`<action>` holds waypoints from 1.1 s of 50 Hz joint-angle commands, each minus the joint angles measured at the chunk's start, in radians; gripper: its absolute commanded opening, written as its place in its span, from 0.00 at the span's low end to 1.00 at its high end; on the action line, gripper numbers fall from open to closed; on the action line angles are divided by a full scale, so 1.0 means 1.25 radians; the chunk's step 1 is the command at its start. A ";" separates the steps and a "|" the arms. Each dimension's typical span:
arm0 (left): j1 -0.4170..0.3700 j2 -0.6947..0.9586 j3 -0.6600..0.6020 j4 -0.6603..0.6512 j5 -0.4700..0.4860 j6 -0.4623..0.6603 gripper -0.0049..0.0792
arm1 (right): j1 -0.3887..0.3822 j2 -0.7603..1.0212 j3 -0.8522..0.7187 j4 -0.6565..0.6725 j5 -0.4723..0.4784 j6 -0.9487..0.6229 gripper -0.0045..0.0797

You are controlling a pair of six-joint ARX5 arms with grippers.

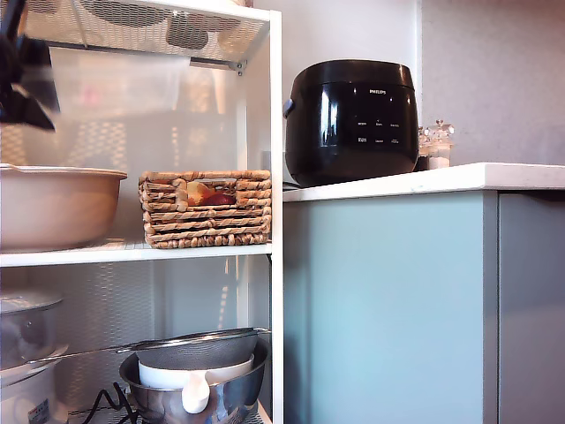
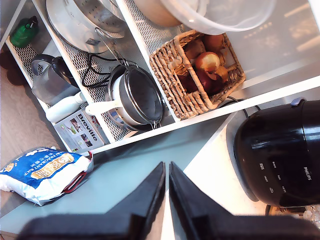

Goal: Pick up the plastic microwave lid from the counter next to you, then place it on the shelf

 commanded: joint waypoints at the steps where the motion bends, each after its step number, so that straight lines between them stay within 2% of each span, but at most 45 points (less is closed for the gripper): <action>1: -0.003 0.013 0.031 0.020 -0.016 -0.012 0.05 | 0.002 0.003 0.002 0.003 -0.001 0.006 0.04; 12: -0.003 0.076 0.071 0.060 -0.051 -0.039 0.05 | 0.002 0.003 0.002 0.003 -0.017 0.025 0.04; 35: 0.002 0.190 0.191 0.053 -0.123 -0.059 0.10 | 0.002 0.003 0.002 0.003 -0.019 0.028 0.04; 44: 0.004 0.222 0.219 0.027 -0.129 -0.100 0.10 | 0.002 0.003 0.002 0.003 -0.019 0.034 0.04; 55: 0.013 0.228 0.226 -0.022 -0.167 -0.098 0.08 | 0.002 0.003 0.002 0.003 -0.019 0.045 0.04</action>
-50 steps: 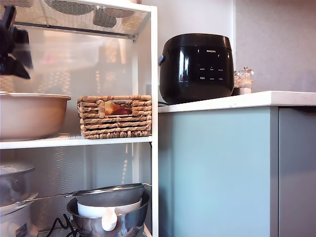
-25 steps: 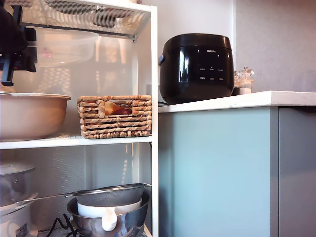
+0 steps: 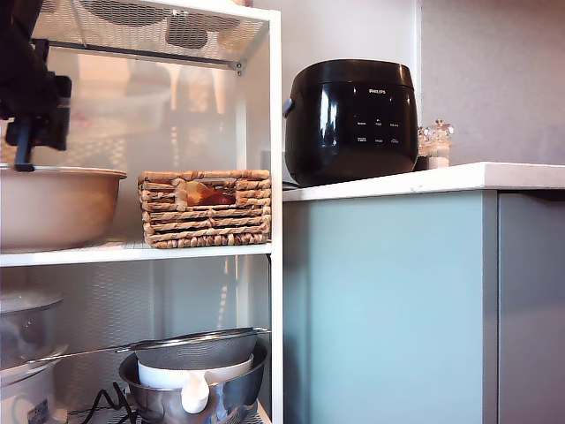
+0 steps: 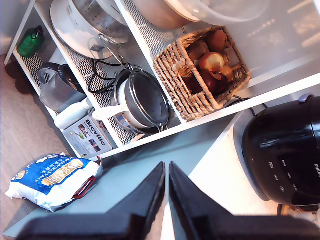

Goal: Pick up the plastic microwave lid from the counter next to you, then place it on the shelf

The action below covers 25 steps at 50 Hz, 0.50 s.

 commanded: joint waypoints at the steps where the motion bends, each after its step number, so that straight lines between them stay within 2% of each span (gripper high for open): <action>1: 0.010 0.000 0.016 -0.003 -0.006 -0.002 0.08 | 0.002 0.003 0.002 0.003 -0.003 0.005 0.04; 11: 0.018 0.002 0.016 -0.042 -0.008 -0.002 0.11 | 0.002 0.003 0.002 0.003 -0.004 0.005 0.04; 25: 0.033 0.002 0.020 -0.032 -0.009 -0.001 0.42 | 0.002 0.003 0.002 0.004 -0.006 0.005 0.04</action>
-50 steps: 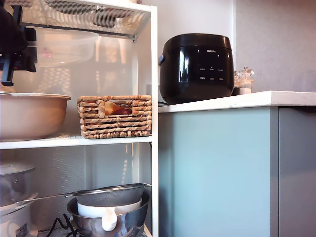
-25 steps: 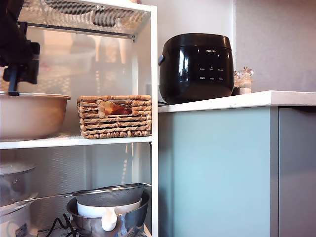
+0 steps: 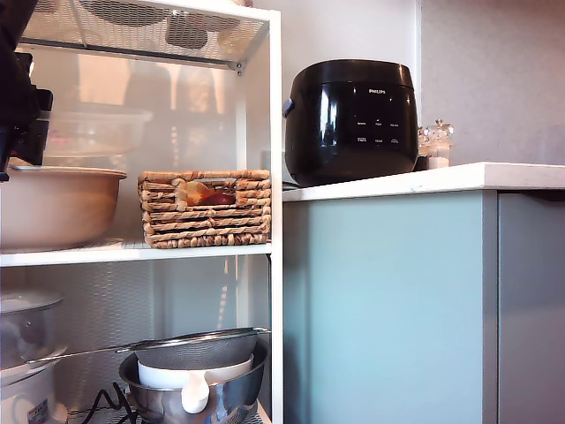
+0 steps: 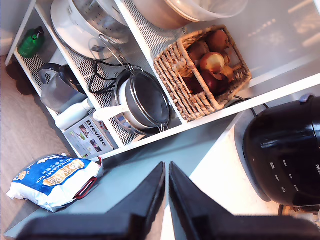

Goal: Pick up the plastic microwave lid from the counter next to you, then place it on the shelf

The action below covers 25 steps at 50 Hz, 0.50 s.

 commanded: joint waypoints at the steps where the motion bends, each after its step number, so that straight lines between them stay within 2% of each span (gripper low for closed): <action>1: 0.007 0.002 0.020 0.031 0.005 -0.001 0.44 | 0.002 0.003 0.002 0.004 -0.003 0.004 0.04; 7: 0.012 0.002 0.020 0.072 0.021 0.006 0.54 | 0.002 0.003 0.002 0.004 -0.009 0.004 0.04; 15: 0.016 0.002 0.020 0.135 0.030 0.052 0.56 | 0.002 0.003 0.002 0.003 -0.024 0.025 0.04; 25: 0.020 0.002 0.023 0.136 0.030 0.072 0.57 | 0.002 0.003 0.002 0.003 -0.020 0.025 0.04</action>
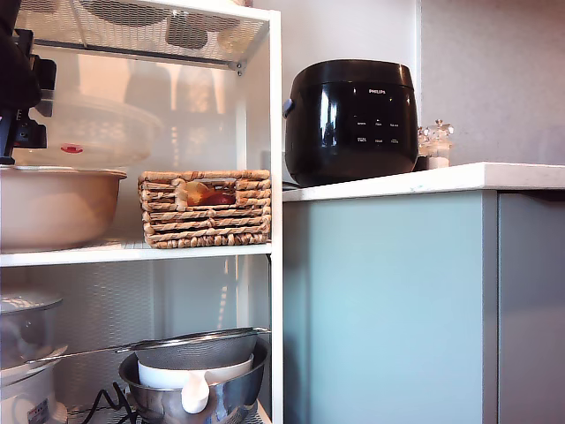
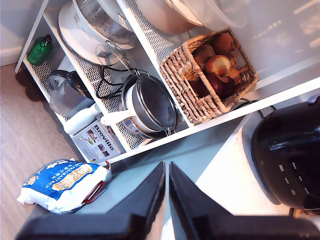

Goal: Pick up the plastic microwave lid from the counter next to you, then place it on the shelf

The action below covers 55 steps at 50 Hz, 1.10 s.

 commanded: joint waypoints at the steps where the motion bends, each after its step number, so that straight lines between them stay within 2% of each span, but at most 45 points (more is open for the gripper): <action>1: 0.007 0.002 0.015 0.015 0.001 0.017 0.57 | 0.002 0.003 0.002 0.003 0.001 0.004 0.04; 12: 0.018 0.002 0.015 -0.031 0.029 0.068 0.68 | 0.002 0.003 0.002 0.000 0.001 0.004 0.04; 55: 0.030 -0.034 0.016 -0.038 0.102 0.179 0.68 | 0.002 0.003 0.002 -0.002 0.000 0.004 0.04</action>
